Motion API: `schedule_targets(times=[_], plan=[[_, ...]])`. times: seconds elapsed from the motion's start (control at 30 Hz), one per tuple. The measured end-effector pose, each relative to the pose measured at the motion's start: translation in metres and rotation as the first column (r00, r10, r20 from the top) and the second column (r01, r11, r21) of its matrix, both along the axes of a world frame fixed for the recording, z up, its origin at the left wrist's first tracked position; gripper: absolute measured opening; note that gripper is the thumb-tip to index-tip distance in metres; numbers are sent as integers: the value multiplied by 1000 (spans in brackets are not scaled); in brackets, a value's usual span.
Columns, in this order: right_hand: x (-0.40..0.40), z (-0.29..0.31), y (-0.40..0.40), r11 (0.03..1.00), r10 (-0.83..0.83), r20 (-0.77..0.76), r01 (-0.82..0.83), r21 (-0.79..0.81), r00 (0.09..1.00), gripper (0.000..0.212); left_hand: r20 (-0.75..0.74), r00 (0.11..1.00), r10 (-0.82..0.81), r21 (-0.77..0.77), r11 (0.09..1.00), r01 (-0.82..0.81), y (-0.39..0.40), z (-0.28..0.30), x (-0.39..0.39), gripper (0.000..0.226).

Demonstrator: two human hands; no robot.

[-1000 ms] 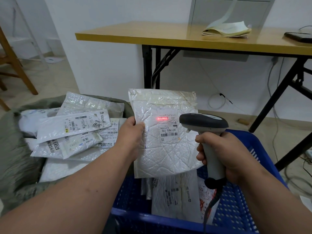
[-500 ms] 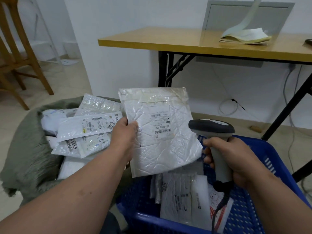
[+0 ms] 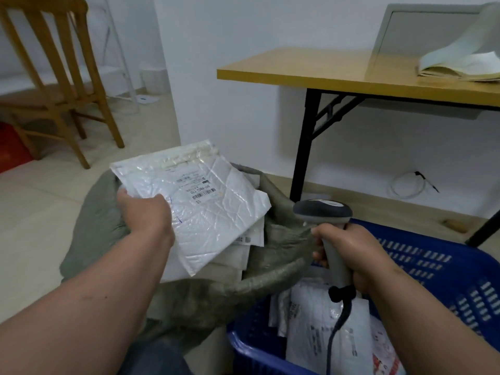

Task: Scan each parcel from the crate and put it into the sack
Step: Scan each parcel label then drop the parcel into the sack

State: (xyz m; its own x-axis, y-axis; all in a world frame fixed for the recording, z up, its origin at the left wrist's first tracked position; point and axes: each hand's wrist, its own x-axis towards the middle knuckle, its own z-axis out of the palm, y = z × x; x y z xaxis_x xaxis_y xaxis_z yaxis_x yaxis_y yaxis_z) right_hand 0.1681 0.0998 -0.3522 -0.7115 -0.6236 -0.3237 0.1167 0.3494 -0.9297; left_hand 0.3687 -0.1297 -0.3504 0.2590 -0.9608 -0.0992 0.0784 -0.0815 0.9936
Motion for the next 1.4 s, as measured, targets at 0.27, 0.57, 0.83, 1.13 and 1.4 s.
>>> schedule_targets(times=[0.27, 0.57, 0.83, 1.13, 1.4], plan=[[-12, -12, -37, 992, -82, -4, 82, 100, 997, 18, 937, 319, -144, -41, 860, 508, 11, -20, -9, 78], [-10, -17, -62, 978, -61, 27, 54, 203, 998, 16, 903, -373, -212, 426, 548, 720, 2, -68, -23, 82], [11, 33, -94, 970, -81, 28, 85, -230, 996, 12, 868, -459, -191, 485, 531, 695, -22, -77, -6, 70], [34, 30, -103, 984, -55, -41, 47, -173, 998, 14, 962, 143, -233, 70, 717, 693, -36, -46, 31, 43], [48, 33, -112, 989, -75, 11, 76, -131, 997, 25, 857, 366, -362, 317, 931, 179, -61, -48, 109, 95]])
